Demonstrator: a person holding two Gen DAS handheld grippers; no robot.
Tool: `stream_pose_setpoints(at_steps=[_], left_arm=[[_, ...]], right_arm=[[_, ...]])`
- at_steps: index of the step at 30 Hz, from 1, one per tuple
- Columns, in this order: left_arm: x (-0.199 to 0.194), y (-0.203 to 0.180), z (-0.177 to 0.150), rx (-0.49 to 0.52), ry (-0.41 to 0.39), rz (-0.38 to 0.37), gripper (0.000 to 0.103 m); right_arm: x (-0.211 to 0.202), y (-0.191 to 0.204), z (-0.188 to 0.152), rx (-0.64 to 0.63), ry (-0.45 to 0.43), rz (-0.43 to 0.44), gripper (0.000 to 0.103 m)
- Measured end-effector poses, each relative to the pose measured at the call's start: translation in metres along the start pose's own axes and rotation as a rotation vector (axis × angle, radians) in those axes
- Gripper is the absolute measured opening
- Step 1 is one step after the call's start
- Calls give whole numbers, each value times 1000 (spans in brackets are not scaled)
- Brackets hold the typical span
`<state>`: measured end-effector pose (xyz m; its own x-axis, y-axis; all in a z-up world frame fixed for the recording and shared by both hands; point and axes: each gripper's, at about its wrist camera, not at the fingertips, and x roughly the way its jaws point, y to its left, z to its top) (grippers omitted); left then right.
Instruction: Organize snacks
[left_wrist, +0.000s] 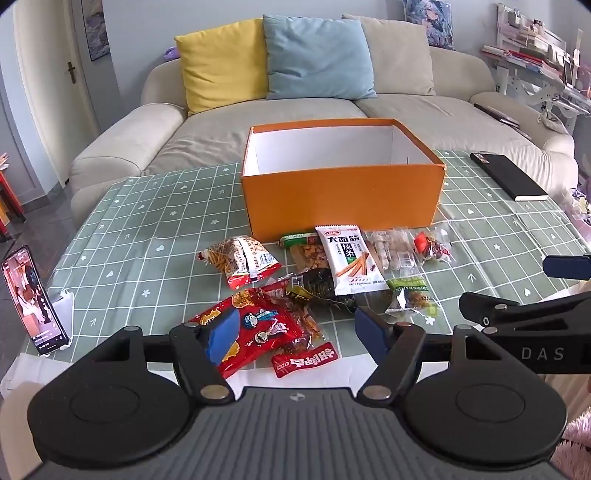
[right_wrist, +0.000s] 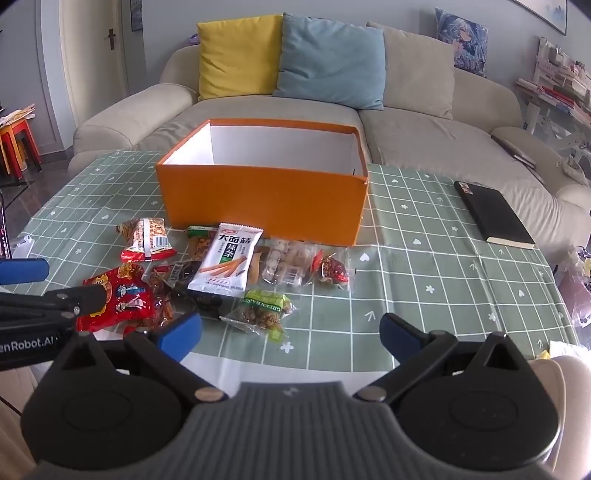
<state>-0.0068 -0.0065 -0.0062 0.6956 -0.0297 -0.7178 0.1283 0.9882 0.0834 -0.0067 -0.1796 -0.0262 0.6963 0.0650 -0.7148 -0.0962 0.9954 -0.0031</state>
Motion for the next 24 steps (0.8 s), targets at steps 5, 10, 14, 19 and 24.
stream_pose_setpoints(at_steps=[5, 10, 14, 19, 24], left_arm=[[2, 5, 1, -27, 3, 2, 84], [3, 4, 0, -19, 12, 0, 84], [2, 5, 0, -30, 11, 2, 84], [2, 4, 2, -33, 12, -1, 84], [2, 3, 3, -30, 12, -7, 84]], right_arm=[[2, 7, 2, -24, -2, -9, 99], [4, 3, 0, -20, 5, -5, 99], [2, 6, 0, -25, 13, -3, 99], [1, 6, -1, -39, 6, -12, 99], [1, 4, -3, -36, -2, -20, 99]])
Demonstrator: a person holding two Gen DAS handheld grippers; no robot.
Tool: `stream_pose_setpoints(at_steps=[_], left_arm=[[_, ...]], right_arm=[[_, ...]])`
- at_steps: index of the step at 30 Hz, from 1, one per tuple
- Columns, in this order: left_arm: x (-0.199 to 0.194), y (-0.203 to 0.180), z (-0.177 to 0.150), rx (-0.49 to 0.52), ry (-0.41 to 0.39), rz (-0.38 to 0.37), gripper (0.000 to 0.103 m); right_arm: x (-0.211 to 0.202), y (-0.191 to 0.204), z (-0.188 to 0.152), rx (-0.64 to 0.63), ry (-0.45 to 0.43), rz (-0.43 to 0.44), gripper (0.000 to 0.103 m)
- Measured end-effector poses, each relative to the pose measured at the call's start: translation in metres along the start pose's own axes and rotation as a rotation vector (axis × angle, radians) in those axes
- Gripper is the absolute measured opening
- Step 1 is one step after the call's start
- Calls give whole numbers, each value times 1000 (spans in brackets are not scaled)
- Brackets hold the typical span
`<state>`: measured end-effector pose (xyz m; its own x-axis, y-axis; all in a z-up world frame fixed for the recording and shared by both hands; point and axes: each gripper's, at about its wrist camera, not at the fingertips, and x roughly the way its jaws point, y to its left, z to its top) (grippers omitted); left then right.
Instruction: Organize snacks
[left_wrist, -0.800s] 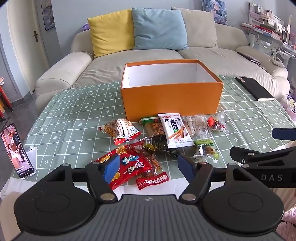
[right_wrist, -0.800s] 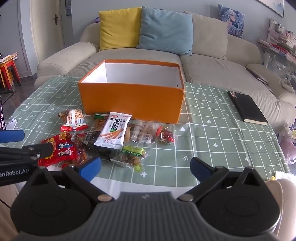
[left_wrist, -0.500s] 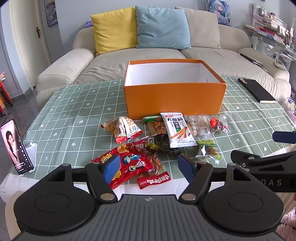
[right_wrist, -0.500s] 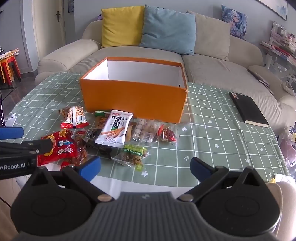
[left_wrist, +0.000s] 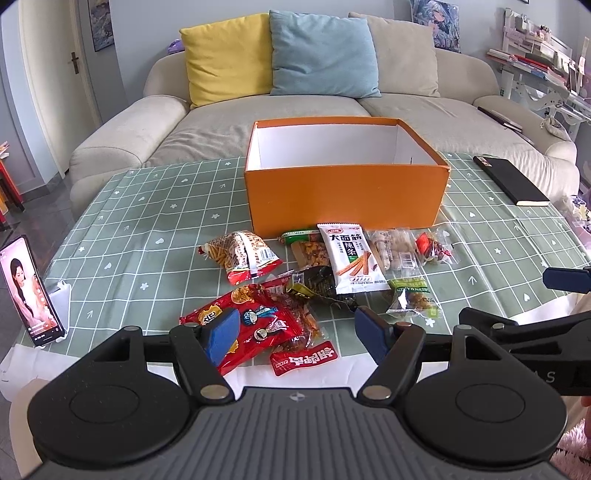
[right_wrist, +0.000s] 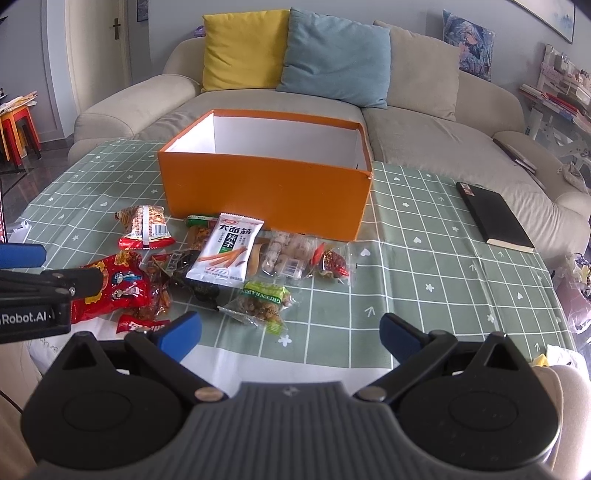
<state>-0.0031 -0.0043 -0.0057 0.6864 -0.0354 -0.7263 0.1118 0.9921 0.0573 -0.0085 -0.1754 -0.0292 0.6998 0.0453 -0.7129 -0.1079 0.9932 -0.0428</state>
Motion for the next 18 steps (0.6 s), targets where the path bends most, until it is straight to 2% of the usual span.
stream_pose_setpoints(at_steps=[18], left_arm=[[1, 5, -1, -29, 8, 12, 84]], right_arm=[[3, 3, -1, -13, -14, 0, 99]])
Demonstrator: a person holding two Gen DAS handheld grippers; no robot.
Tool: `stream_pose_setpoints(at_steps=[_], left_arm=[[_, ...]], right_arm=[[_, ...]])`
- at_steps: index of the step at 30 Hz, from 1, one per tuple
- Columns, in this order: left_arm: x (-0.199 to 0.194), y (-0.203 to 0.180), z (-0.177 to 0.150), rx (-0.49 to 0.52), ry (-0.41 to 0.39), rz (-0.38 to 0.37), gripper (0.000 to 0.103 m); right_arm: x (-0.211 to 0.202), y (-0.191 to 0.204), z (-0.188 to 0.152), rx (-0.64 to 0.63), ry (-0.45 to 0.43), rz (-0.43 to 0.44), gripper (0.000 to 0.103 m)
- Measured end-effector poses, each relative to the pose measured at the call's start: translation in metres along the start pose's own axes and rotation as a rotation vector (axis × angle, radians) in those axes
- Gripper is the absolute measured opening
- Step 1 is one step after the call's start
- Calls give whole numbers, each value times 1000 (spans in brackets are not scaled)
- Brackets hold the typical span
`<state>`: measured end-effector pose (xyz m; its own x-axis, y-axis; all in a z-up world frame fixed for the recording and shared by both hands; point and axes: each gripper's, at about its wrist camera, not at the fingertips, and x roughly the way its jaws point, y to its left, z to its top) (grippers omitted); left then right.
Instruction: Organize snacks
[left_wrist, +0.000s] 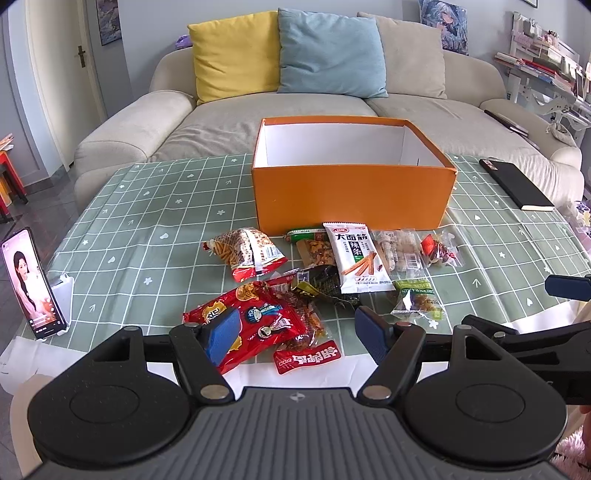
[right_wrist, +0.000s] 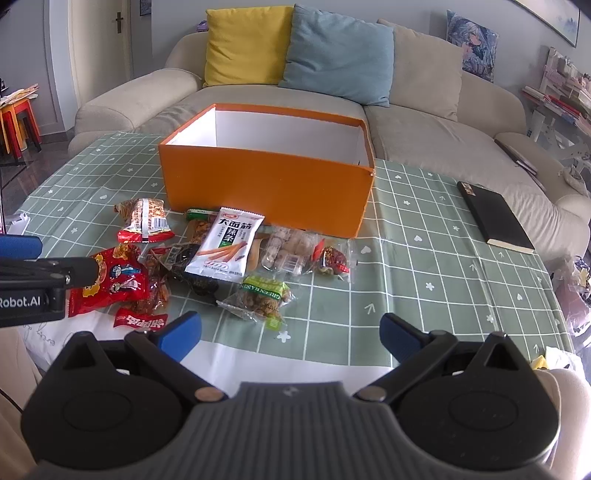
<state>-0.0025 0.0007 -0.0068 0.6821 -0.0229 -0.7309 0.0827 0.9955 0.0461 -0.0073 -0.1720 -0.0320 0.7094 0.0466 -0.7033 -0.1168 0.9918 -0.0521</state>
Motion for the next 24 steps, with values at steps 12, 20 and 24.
stream_pose_setpoints(at_steps=[12, 20, 24], left_arm=[[10, 7, -1, -17, 24, -26, 84], [32, 24, -15, 19, 102, -103, 84], [48, 48, -16, -119, 150, -106, 85]], right_arm=[[5, -1, 0, -1, 35, 20, 99], [20, -7, -5, 46, 92, 136, 95], [35, -9, -4, 64, 139, 148, 84]])
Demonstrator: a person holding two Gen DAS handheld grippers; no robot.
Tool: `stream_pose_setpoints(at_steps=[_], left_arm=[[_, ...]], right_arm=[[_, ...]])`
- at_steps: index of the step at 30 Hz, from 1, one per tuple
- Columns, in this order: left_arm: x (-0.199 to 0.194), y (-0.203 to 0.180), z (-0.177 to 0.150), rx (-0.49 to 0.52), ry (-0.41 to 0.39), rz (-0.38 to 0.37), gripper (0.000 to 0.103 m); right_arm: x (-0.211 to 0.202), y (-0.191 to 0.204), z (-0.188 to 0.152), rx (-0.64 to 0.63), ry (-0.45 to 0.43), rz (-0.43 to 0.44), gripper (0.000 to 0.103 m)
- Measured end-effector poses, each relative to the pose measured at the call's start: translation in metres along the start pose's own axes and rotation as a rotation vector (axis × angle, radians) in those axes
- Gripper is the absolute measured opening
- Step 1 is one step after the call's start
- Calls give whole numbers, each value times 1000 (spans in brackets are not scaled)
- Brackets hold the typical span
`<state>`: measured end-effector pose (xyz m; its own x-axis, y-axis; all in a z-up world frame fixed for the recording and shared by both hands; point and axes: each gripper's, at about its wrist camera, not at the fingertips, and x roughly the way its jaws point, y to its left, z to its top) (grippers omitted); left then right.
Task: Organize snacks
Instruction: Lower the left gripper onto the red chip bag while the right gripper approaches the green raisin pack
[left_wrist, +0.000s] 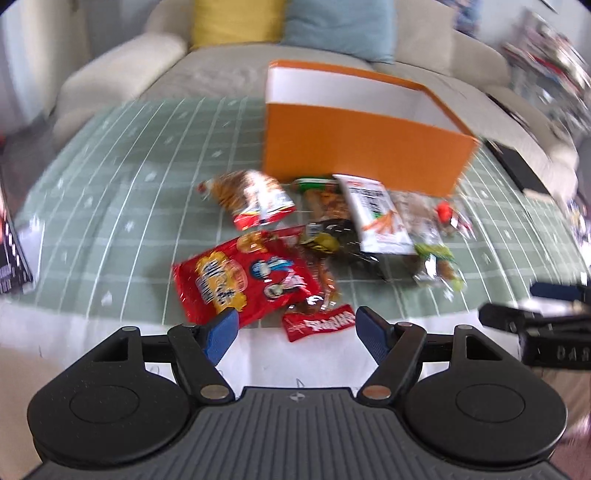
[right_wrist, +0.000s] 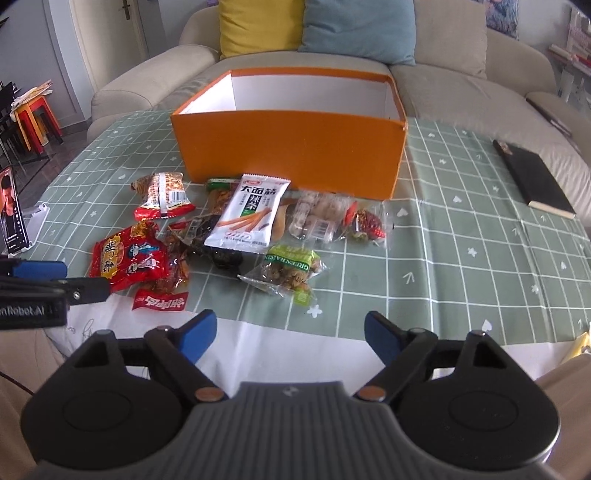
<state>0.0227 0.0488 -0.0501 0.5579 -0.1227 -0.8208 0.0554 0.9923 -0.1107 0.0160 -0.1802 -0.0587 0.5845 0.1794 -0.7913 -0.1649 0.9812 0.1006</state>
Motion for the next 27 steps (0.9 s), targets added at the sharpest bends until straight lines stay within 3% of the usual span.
stream_pose_setpoints(at_steps=[2, 5, 12, 20, 27], left_arm=[[6, 10, 3, -47, 10, 14, 86], [16, 18, 5, -25, 9, 38, 87], [49, 22, 9, 172, 70, 79, 87], [80, 4, 5, 475, 130, 231, 87], [97, -5, 11, 607, 121, 268, 90]], right_arm=[[7, 0, 3, 0, 8, -8, 83], [19, 0, 10, -13, 31, -30, 83], [50, -1, 27, 6, 75, -33, 86], [77, 1, 33, 11, 108, -26, 87], [90, 5, 36, 15, 131, 0, 87]])
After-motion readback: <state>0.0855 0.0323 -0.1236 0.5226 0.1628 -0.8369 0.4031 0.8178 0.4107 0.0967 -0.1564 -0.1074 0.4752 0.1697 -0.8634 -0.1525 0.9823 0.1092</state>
